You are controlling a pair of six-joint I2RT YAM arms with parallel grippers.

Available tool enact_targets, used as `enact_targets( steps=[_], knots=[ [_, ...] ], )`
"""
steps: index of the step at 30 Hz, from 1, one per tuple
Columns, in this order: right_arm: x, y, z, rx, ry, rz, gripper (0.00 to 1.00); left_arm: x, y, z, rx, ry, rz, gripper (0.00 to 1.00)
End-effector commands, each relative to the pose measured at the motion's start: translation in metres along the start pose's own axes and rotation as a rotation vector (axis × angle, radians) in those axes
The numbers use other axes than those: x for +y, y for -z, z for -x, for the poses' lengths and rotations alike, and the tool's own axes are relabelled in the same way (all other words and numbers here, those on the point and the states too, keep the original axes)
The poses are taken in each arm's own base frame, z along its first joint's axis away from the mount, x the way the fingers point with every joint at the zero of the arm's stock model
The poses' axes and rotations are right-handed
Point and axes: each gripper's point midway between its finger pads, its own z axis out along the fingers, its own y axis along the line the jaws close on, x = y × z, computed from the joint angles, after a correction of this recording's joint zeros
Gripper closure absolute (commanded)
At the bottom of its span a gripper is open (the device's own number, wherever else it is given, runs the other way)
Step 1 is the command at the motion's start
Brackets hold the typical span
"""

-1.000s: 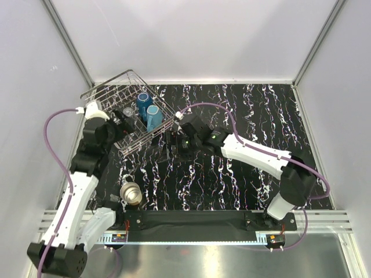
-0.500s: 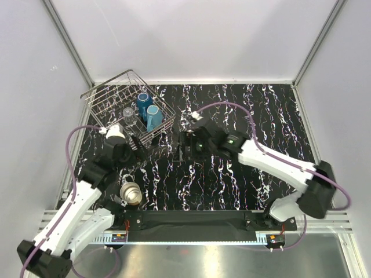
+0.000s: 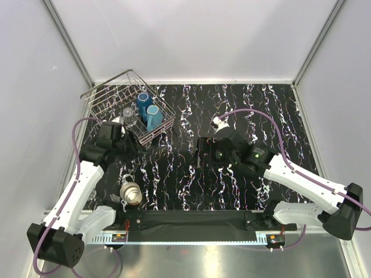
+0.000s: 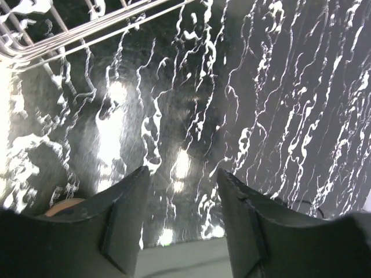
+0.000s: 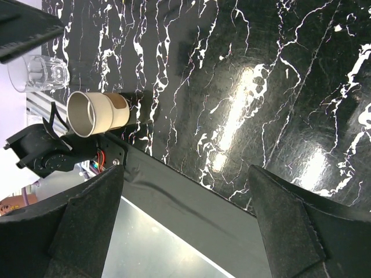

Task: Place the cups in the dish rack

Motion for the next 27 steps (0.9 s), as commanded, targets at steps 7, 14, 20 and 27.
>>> enact_targets(
  steps=[7, 14, 20, 27],
  knots=[
    [0.008, 0.002, 0.015, -0.048, 0.022, 0.022, 0.05, 0.055, 0.034, -0.007, 0.026, 0.112, 0.369, 0.51],
    [0.003, 0.003, 0.006, -0.047, -0.013, 0.036, 0.05, 0.072, 0.041, -0.041, 0.051, 0.169, 0.455, 0.52],
    [0.0, 0.006, 0.002, -0.051, -0.025, 0.045, 0.05, 0.081, 0.042, -0.053, 0.082, 0.186, 0.537, 0.41],
    [-0.001, 0.011, 0.001, -0.08, -0.067, 0.072, 0.05, 0.083, 0.03, -0.064, 0.144, 0.208, 0.563, 0.31]
  ],
)
